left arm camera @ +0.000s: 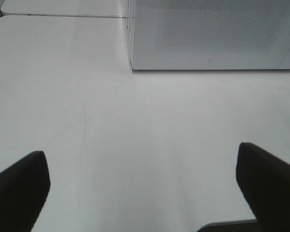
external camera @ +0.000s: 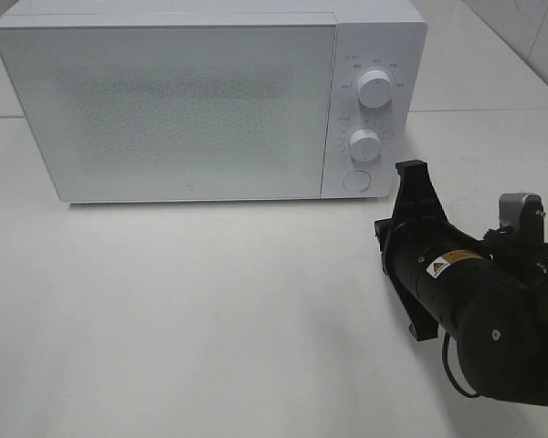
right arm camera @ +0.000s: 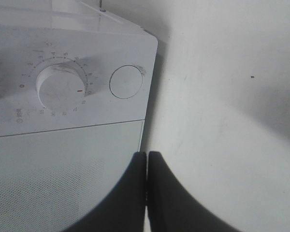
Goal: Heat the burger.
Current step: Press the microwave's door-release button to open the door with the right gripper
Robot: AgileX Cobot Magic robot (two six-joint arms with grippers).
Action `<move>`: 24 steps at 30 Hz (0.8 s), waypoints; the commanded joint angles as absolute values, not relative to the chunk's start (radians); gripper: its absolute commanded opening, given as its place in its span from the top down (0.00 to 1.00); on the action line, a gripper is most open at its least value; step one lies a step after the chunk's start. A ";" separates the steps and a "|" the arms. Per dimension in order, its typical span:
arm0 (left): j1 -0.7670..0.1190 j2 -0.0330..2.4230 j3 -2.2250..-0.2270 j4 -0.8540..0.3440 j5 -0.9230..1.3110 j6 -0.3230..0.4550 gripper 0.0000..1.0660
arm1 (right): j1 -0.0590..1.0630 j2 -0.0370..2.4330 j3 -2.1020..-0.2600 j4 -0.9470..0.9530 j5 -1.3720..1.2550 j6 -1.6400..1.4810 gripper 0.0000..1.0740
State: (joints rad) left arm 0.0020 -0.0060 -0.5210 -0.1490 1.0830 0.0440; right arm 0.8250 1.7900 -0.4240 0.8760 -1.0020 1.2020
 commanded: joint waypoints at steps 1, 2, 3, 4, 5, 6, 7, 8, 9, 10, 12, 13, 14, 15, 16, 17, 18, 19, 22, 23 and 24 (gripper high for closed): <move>-0.001 -0.020 -0.518 -0.148 1.070 0.044 0.07 | 0.827 1.793 -0.443 0.880 -0.992 1.197 1.00; -0.001 -0.020 -0.518 -0.148 1.070 0.044 0.07 | 0.827 1.794 -0.448 0.880 -0.991 1.195 1.00; -0.001 -0.020 -0.518 -0.148 1.070 0.044 0.07 | 0.814 1.805 -0.461 0.873 -0.990 1.194 1.00; -0.001 -0.020 -0.518 -0.148 1.070 0.044 0.07 | 0.814 1.805 -0.461 0.873 -0.990 1.194 1.00; -0.001 -0.020 -0.518 -0.148 1.070 0.044 0.07 | 0.803 1.813 -0.468 0.859 -0.978 1.194 1.00; -0.001 -0.020 -0.518 -0.148 1.070 0.044 0.07 | 0.780 1.827 -0.483 0.839 -0.957 1.198 1.00; -0.001 -0.020 -0.518 -0.148 1.070 0.044 0.07 | 0.780 1.827 -0.483 0.839 -0.957 1.198 1.00; -0.001 -0.020 -0.518 -0.148 1.070 0.044 0.07 | 0.766 1.838 -0.499 0.823 -0.950 1.198 1.00; -0.001 -0.020 -0.518 -0.148 1.070 0.044 0.07 | 0.757 1.842 -0.508 0.814 -0.949 1.198 1.00; -0.001 -0.020 -0.518 -0.148 1.070 0.044 0.07 | 0.757 1.842 -0.508 0.814 -0.949 1.198 1.00; -0.001 -0.020 -0.518 -0.148 1.070 0.044 0.07 | 0.746 1.856 -0.530 0.807 -0.942 1.197 1.00; -0.001 -0.020 -0.518 -0.148 1.070 0.044 0.07 | 0.746 1.856 -0.530 0.807 -0.942 1.197 1.00; -0.001 -0.020 -0.518 -0.148 1.070 0.044 0.07 | 0.746 1.871 -0.544 0.813 -0.943 1.198 1.00; -0.001 -0.020 -0.518 -0.148 1.070 0.044 0.07 | 0.741 1.879 -0.551 0.813 -0.941 1.198 1.00; -0.001 -0.020 -0.518 -0.148 1.070 0.044 0.07 | 0.741 1.879 -0.551 0.813 -0.941 1.198 1.00; -0.001 -0.020 -0.518 -0.148 1.070 0.044 0.07 | 0.729 1.895 -0.567 0.805 -0.924 1.198 1.00; -0.001 -0.020 -0.518 -0.148 1.070 0.044 0.07 | 0.720 1.900 -0.572 0.805 -0.917 1.198 1.00; -0.001 -0.020 -0.518 -0.148 1.070 0.044 0.07 | 0.720 1.900 -0.572 0.805 -0.917 1.198 1.00; -0.001 -0.020 -0.518 -0.148 1.070 0.044 0.07 | 0.682 1.906 -0.593 0.795 -0.916 1.194 1.00; -0.001 -0.020 -0.518 -0.148 1.070 0.044 0.07 | 0.670 1.906 -0.599 0.790 -0.911 1.185 1.00; -0.001 -0.020 -0.518 -0.148 1.070 0.044 0.07 | 0.649 1.906 -0.616 0.789 -0.888 1.158 1.00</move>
State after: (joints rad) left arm 0.0020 -0.0060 -0.5210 -0.1490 1.0830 0.0440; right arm 0.6750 1.9070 -0.5930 0.8070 -0.9160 1.1970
